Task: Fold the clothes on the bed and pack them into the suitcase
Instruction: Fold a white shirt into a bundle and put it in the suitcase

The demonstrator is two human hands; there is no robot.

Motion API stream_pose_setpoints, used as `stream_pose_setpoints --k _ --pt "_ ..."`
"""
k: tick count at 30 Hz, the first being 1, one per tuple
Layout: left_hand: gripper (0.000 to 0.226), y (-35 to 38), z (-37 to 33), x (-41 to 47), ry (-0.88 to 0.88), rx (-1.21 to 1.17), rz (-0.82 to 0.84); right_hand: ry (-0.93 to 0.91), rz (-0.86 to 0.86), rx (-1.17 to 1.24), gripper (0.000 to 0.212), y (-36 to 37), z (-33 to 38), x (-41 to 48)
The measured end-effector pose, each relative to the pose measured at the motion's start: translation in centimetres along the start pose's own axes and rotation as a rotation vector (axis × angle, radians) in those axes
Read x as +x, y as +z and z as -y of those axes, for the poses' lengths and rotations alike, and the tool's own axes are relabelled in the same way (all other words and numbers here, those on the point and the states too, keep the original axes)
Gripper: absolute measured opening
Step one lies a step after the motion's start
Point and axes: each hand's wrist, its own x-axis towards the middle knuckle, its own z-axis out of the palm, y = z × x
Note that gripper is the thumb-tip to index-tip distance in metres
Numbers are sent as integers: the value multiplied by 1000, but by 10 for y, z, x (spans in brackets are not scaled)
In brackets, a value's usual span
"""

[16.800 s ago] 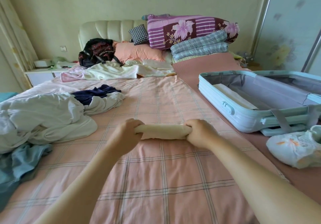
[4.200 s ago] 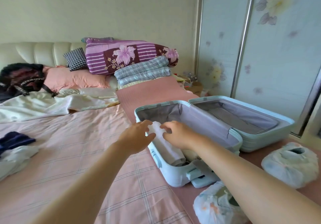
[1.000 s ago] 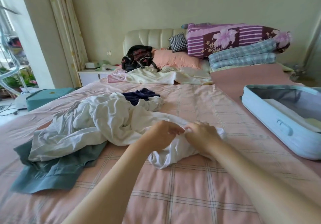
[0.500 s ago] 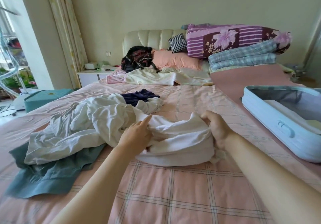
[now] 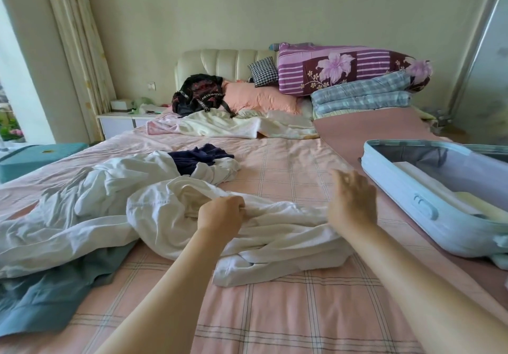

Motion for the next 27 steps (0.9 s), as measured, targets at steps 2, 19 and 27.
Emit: stream_pose_setpoints --k 2,19,27 --pt "20 3 -1 3 48 -50 -58 -239 54 197 67 2 29 5" --pt "26 -32 52 -2 5 61 -167 -78 -390 428 11 -5 25 16" --pt "27 -65 -1 32 -145 291 -33 388 202 376 39 -10 3 47"
